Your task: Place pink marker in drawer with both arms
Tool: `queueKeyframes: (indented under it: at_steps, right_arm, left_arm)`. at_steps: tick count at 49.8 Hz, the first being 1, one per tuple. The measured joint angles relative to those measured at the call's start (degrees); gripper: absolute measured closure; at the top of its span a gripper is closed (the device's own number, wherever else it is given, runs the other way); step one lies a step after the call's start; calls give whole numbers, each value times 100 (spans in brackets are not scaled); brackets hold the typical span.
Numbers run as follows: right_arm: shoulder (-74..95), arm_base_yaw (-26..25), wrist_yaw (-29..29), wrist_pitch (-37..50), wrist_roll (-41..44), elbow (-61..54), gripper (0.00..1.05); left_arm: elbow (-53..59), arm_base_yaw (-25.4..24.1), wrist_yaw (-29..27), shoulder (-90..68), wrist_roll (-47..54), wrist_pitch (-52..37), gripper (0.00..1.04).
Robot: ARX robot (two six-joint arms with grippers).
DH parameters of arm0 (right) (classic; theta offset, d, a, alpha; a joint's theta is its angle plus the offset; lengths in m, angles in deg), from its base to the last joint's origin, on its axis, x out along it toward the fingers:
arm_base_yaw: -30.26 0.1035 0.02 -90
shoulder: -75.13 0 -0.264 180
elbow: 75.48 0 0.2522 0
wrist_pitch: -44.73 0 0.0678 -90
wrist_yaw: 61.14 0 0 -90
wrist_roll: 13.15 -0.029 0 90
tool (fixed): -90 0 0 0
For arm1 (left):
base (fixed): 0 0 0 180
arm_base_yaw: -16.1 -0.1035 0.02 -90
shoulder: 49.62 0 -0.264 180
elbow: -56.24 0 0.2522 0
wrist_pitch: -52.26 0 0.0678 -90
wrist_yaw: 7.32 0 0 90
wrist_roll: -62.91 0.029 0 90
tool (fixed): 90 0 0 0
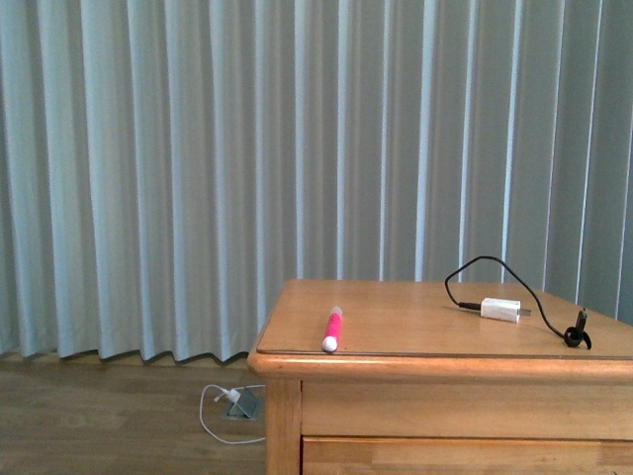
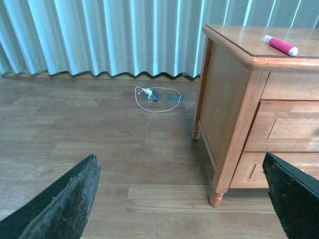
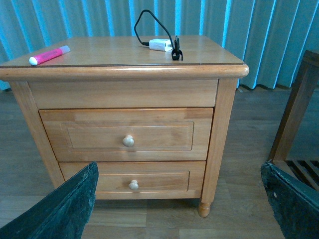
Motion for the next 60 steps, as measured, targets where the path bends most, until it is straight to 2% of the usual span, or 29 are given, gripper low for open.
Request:
queueKeyframes:
  at_steps: [22, 27, 30, 37, 46, 60]
  right_arm:
    - [0, 0, 0, 0, 0, 0, 8]
    - [483, -195, 520, -706, 258, 275, 8]
    - [957, -278, 647, -693, 280, 367, 8]
    - [2656, -208, 597, 267, 295, 780, 8]
    - [5331, 299, 192, 1908, 192, 1449, 8]
    - [8174, 901, -332, 3029, -70, 2647, 8]
  left_arm:
    - [0, -2, 0, 0, 0, 0, 6]
    - [0, 0, 2, 0, 0, 0, 6]
    - [0, 0, 0, 0, 0, 0, 6]
    - [0, 0, 2, 0, 0, 0, 6]
    - [0, 0, 2, 0, 0, 0, 6]
    - [0, 0, 2, 0, 0, 0, 6]
